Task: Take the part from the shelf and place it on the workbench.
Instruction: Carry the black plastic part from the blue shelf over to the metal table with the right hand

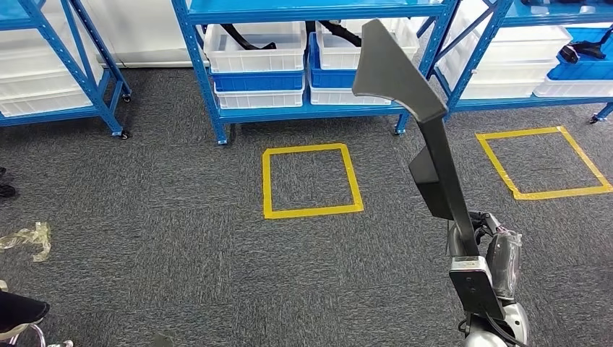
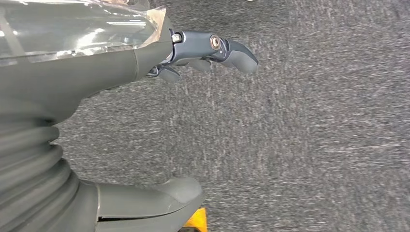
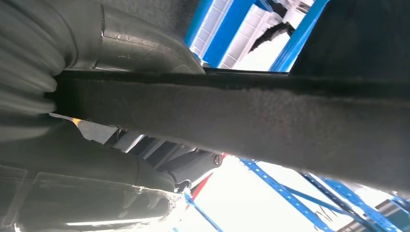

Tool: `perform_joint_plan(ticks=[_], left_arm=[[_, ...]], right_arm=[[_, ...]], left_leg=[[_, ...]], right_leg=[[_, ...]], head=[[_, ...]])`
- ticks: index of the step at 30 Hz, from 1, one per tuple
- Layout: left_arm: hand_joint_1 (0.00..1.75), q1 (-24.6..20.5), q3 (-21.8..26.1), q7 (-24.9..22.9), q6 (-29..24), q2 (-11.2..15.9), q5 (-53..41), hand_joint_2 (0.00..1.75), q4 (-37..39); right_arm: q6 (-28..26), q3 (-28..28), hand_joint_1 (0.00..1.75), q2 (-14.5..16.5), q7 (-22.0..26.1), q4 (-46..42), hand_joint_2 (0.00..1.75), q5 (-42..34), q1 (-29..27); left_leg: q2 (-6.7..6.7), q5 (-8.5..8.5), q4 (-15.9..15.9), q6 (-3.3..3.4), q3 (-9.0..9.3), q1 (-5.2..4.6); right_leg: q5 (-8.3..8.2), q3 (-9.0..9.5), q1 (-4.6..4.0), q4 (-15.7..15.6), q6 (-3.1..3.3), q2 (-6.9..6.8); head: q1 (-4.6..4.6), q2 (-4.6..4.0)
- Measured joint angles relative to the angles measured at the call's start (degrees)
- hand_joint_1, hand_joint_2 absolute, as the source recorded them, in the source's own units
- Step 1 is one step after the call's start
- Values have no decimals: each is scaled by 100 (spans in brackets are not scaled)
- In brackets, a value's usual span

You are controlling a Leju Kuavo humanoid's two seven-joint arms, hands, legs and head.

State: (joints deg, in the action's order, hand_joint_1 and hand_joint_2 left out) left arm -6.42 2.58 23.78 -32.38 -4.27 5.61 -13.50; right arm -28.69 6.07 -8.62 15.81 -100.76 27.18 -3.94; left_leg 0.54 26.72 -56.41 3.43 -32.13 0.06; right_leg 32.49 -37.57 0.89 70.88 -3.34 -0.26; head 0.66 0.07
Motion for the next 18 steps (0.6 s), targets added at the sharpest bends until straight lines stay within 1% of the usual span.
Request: perform_joint_plan(ticks=[1, 2, 3, 4, 6, 7, 8, 9, 10, 11, 12, 13, 14, 15, 16, 17, 18], left_arm=[[0, 6, 0, 1, 1, -1, 4, 175, 0], [0, 8, 0, 2, 2, -1, 8, 175, 0], [0, 8, 0, 4, 3, -1, 12, 175, -1], [0, 11, 0, 6, 6, -1, 14, 175, -1], [0, 21, 0, 9, 20, -2, 14, 175, -1], [0, 26, 0, 9, 27, -1, 14, 175, -1], [0, 29, 0, 9, 32, 1, 15, 175, -1], [0, 30, 0, 9, 33, 2, 16, 175, -1], [0, 32, -1, 9, 33, 2, 20, 175, -1], [0, 37, -1, 11, 33, 0, 27, 175, -1], [0, 44, -1, 13, 33, -3, 35, 175, 0], [0, 53, -1, 19, 33, -4, 44, 175, 0], [0, 60, 0, 27, 33, -5, 53, 175, 0], [0, 66, 0, 36, 33, -5, 62, 175, 0], [0, 69, 0, 48, 33, -5, 69, 175, 0], [0, 70, 1, 59, 33, -3, 77, 175, 1], [0, 75, 1, 69, 34, -2, 83, 175, 1]], right_arm=[[16, -4, 175, 2, 0, -5, 175, -20, -6], [32, -11, 175, 4, 3, -11, 175, -47, -5], [52, -21, 175, 8, 12, -20, 175, -85, -6], [72, -38, 175, 11, 24, -28, 175, -136, -8], [113, -81, 175, 21, 55, -37, 175, -256, -15], [128, -104, 175, 25, 70, -38, 175, -320, -17], [138, -126, 175, 28, 90, -40, 175, -381, -19], [144, -145, 175, 31, 111, -42, 175, -436, -21], [147, -164, 175, 33, 133, -44, 175, -485, -24], [154, -184, 175, 35, 155, -46, 175, -528, -26], [162, -204, 175, 37, 178, -46, 175, -569, -31], [171, -223, 175, 39, 199, -45, 175, -609, -36], [181, -241, 175, 40, 218, -44, 175, -643, -42], [188, -257, 175, 43, 235, -43, 175, -670, -46], [192, -269, 175, 47, 246, -43, 175, -693, -47], [196, -278, 175, 52, 254, -44, 175, -714, -46], [201, -284, 175, 58, 261, -44, 175, -738, -38]], left_leg=[[7, -26, -11, -17, -21, 2], [14, -47, -27, -40, -37, -6], [22, -65, -42, -65, -55, -15], [33, -81, -54, -92, -67, -26], [58, -115, -58, -150, -80, -33], [66, -111, -70, -181, -91, -24], [56, -48, -133, -213, -121, -14], [36, 88, -300, -244, -193, -3], [10, 290, -586, -272, -312, 10], [-10, 517, -970, -297, -465, 16], [-17, 701, -1357, -314, -618, 20], [-20, 793, -1627, -323, -717, 22], [-27, 778, -1706, -322, -724, 22], [-44, 663, -1567, -312, -628, 24], [-103, 473, -1223, -293, -430, 29], [-239, 311, -832, -266, -215, 38], [-374, 195, -488, -241, -35, 49]], right_leg=[[-110, 318, 9, -447, -49, -11], [-189, 613, 10, -909, -67, -39], [-255, 828, 4, -1272, -54, -51], [-279, 927, -7, -1461, -19, -59], [-301, 904, -24, -1495, 81, -16], [-326, 903, -5, -1492, 126, 6], [-357, 898, 12, -1495, 175, 29], [-390, 889, 30, -1502, 225, 50], [-421, 877, 43, -1504, 266, 72], [-444, 842, 34, -1497, 294, 98], [-462, 809, 28, -1487, 308, 127], [-475, 778, 22, -1474, 310, 166], [-483, 754, 18, -1458, 306, 210], [-487, 739, 17, -1443, 299, 258], [-489, 732, 17, -1429, 294, 311], [-492, 725, 19, -1416, 288, 360], [-499, 707, 5, -1399, 274, 411]], head=[[1, 0], [2, 0], [2, 0], [1, 0], [-3, 0], [-3, 0], [-8, 0], [-12, 0], [-16, 0], [-23, 0], [-25, 0], [-26, 0], [-27, 0], [-28, 0], [-29, 0], [-27, 0], [-22, 0]])
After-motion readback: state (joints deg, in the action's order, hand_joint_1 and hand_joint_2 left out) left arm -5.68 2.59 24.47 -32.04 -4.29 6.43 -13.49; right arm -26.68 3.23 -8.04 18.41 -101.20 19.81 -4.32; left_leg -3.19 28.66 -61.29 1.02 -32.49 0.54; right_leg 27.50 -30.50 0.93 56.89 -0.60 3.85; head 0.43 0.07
